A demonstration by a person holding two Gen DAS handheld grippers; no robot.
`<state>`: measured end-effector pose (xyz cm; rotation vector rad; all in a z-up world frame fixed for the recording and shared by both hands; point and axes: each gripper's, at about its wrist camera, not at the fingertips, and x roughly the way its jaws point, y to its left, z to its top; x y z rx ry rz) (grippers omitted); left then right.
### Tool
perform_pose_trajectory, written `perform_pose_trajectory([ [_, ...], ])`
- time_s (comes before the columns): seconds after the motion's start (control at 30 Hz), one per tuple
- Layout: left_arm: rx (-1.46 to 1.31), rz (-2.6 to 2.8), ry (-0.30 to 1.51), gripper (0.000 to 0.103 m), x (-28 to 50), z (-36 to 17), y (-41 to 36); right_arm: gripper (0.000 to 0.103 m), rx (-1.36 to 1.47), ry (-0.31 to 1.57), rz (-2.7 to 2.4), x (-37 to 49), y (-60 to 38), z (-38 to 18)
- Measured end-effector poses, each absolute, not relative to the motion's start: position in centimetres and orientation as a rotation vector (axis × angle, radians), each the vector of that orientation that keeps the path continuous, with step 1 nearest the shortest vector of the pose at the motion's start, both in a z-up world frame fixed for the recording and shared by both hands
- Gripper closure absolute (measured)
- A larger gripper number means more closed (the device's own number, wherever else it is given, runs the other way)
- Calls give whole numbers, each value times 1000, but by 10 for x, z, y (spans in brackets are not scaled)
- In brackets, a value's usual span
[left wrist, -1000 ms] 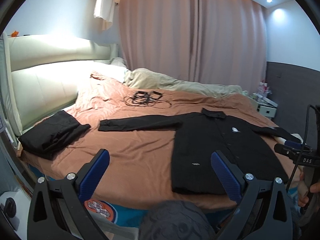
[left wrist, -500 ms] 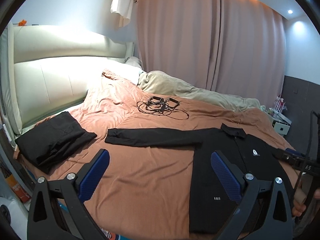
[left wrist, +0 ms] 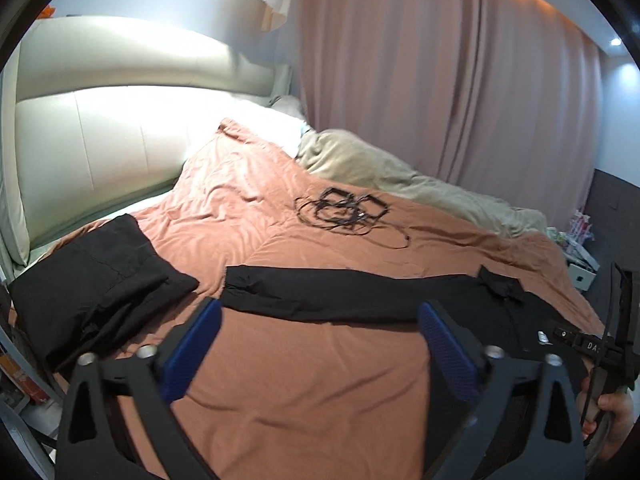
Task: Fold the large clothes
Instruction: 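Reach the left tool to the black shirt's sleeve cuff and close on it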
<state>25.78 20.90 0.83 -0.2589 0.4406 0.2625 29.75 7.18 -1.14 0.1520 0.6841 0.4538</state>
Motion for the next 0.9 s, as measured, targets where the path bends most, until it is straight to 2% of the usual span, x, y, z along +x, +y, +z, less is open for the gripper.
perform_pose_trajectory([
  [0.07, -275, 282, 478, 16, 274, 0, 223, 29, 152, 681, 463, 311, 75, -24],
  [0.23, -316, 325, 542, 21, 312, -25, 254, 33, 175, 735, 464, 339, 76, -59],
  [0.37, -330, 357, 589, 32, 340, -47, 274, 35, 170, 759, 450, 359, 75, -68],
  [0.9, -511, 468, 774, 33, 450, -138, 371, 44, 129, 860, 454, 430, 109, -105],
])
